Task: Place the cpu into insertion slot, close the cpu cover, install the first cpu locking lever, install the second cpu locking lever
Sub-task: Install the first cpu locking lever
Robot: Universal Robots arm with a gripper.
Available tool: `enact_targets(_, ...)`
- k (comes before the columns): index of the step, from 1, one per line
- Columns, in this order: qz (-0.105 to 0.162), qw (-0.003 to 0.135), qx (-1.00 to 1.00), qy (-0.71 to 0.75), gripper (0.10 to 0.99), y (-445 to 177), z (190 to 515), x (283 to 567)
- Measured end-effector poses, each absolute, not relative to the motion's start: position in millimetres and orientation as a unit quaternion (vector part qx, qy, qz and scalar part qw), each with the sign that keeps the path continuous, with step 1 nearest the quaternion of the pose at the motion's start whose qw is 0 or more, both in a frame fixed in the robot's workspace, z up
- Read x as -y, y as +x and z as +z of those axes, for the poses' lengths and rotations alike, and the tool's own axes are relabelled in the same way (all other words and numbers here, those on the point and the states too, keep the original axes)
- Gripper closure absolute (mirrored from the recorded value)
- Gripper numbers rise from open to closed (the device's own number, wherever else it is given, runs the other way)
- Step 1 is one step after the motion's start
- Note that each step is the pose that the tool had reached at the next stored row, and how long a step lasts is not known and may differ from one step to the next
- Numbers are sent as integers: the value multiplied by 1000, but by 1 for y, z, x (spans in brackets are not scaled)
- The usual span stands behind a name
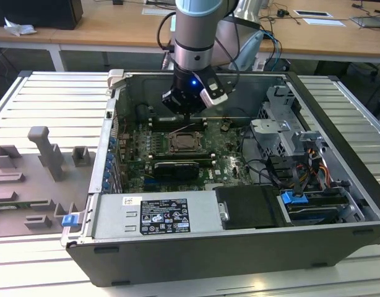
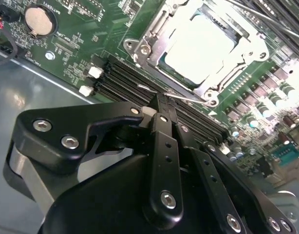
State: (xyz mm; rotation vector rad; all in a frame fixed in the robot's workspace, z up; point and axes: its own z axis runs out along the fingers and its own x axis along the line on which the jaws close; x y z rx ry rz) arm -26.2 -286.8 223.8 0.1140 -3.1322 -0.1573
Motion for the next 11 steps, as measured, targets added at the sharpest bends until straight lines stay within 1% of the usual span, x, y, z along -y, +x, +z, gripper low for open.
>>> enact_targets(11, -50, 2, 998, 36, 980, -20, 215, 286)
